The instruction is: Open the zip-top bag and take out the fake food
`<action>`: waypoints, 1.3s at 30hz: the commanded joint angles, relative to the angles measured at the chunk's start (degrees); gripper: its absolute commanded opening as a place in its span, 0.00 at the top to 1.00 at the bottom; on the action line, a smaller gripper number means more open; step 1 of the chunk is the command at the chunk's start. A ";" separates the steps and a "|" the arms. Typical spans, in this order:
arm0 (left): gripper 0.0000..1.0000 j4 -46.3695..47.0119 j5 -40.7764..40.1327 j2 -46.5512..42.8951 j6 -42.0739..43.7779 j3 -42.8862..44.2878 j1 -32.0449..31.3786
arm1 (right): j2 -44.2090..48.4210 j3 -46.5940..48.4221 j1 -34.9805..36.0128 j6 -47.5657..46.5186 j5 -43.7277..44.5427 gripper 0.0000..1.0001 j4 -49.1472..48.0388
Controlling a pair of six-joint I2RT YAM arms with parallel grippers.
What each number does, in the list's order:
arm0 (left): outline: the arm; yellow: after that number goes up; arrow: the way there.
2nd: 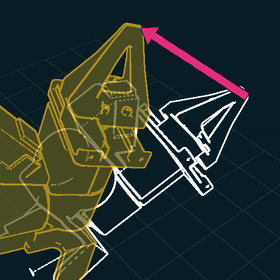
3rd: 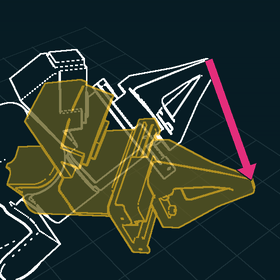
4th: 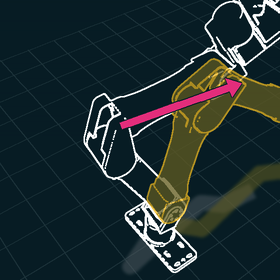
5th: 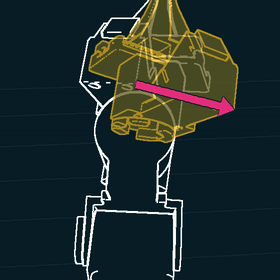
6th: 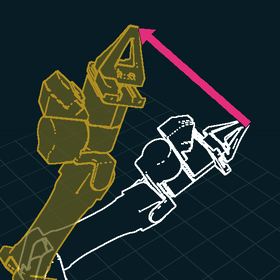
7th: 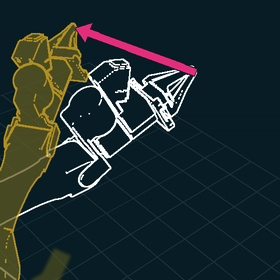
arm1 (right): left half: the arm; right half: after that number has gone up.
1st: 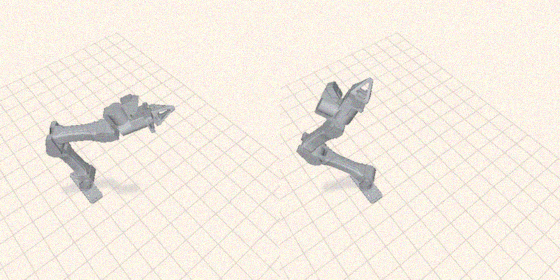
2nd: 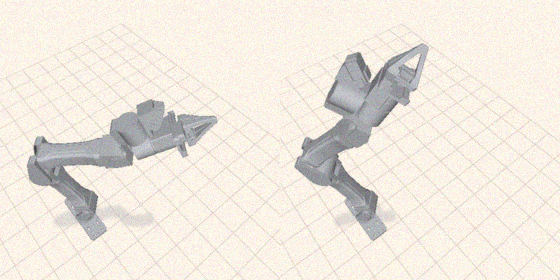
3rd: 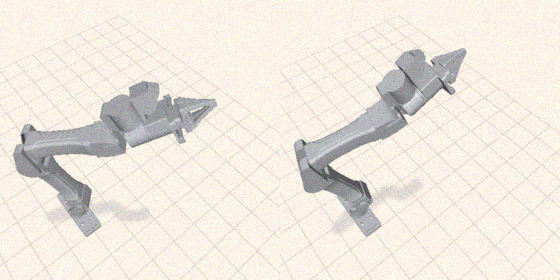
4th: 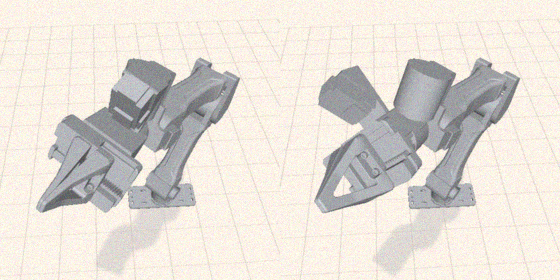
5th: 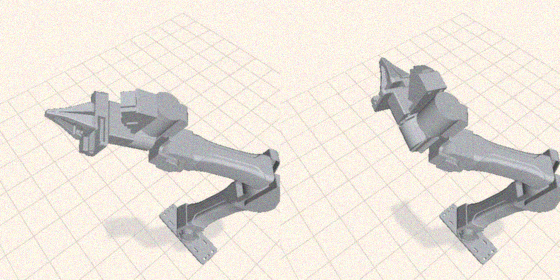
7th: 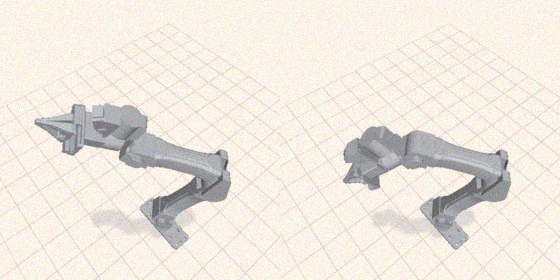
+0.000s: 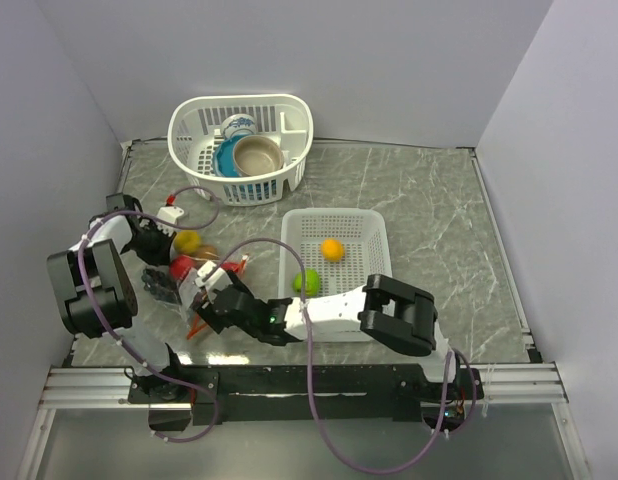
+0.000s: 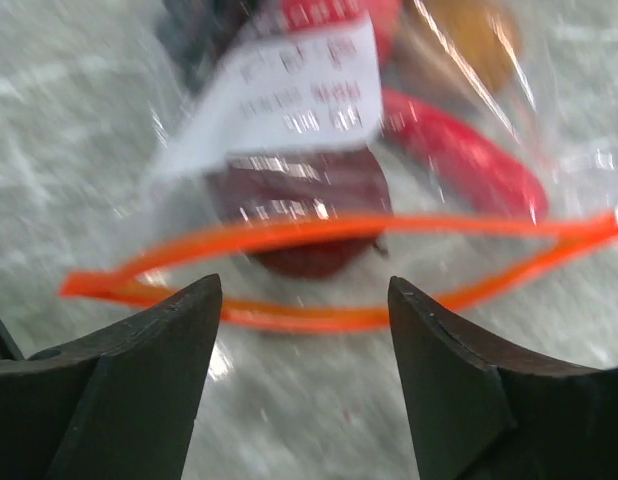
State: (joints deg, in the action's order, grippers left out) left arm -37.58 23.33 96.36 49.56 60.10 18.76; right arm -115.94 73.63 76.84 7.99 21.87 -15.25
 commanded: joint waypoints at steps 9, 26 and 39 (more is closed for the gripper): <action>0.99 0.67 -1.10 -0.99 -1.93 -1.47 -2.24 | -9.91 12.50 -1.34 2.99 -2.45 0.06 0.30; 0.99 -2.50 -1.44 -5.65 -2.09 -4.29 -2.50 | -10.11 13.40 -3.63 5.29 -4.29 0.39 -3.30; 0.99 -0.47 -4.61 -5.91 -12.90 8.54 -0.48 | 18.63 -10.07 -3.71 2.29 9.22 0.58 -2.87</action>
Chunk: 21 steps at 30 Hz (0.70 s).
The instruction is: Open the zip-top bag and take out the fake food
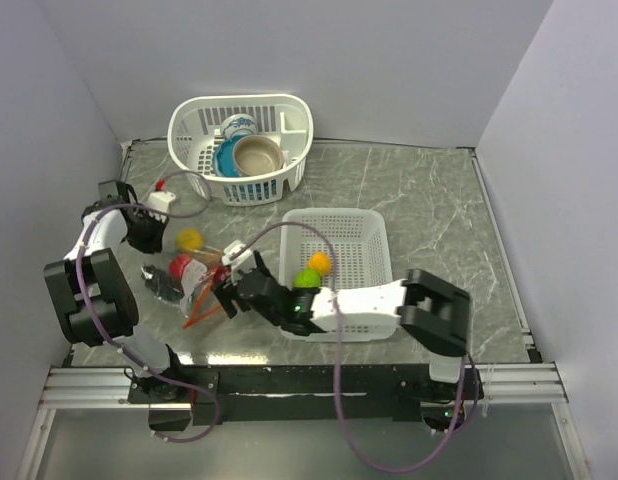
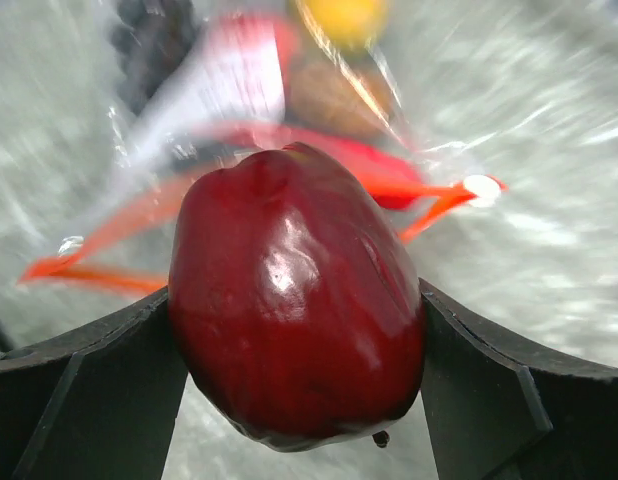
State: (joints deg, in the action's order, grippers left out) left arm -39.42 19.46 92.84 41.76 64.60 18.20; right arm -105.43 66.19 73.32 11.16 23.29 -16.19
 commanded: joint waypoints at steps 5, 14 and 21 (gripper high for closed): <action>0.99 -4.08 5.05 -5.38 -6.25 5.89 -0.88 | 16.73 -9.93 -2.73 3.67 22.56 0.62 -0.08; 0.99 -8.57 8.23 -9.25 -6.34 2.38 -4.22 | 16.05 -9.95 -18.74 26.98 30.58 0.40 25.92; 0.99 -2.08 0.68 -6.36 -5.64 -1.49 -4.22 | 13.93 -4.15 -13.66 18.74 31.46 0.00 24.20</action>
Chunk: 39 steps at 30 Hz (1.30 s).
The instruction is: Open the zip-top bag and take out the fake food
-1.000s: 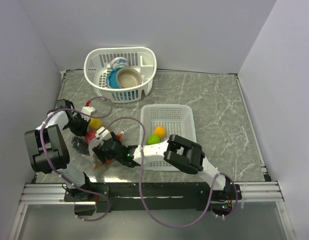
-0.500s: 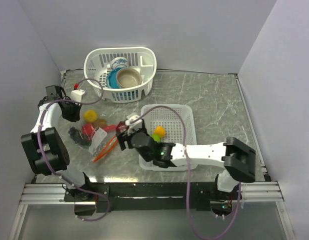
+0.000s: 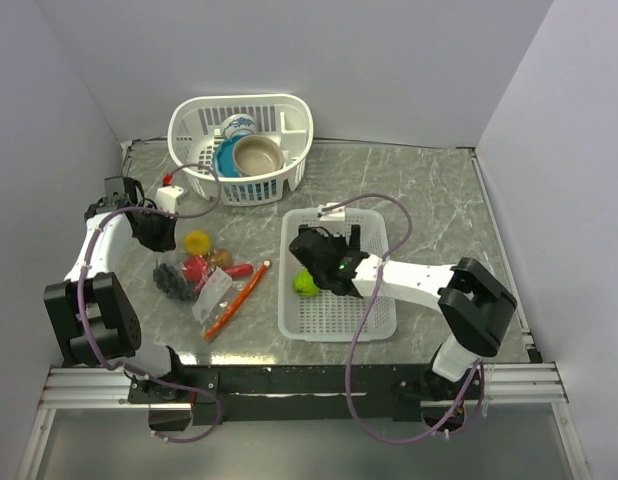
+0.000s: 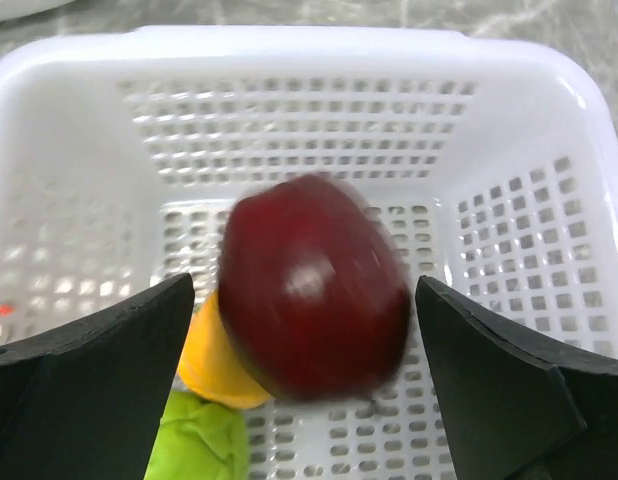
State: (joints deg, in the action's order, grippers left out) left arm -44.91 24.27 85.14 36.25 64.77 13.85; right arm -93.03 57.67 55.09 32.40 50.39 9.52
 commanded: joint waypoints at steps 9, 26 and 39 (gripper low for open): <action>0.99 15.10 -12.49 9.68 0.05 -5.53 0.13 | -1.09 8.07 17.49 -16.66 6.39 0.00 -12.04; 0.99 18.28 -14.78 11.36 1.72 -8.79 -0.57 | -19.89 22.12 19.53 -19.31 -16.02 0.08 -20.77; 0.99 15.64 -12.84 8.90 2.60 -7.65 -0.75 | -29.58 31.10 14.79 -20.19 -30.78 0.30 -16.91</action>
State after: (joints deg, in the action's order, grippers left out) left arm -27.83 9.89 96.36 38.06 56.99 13.30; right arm -122.93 86.56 71.42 12.51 25.65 -7.97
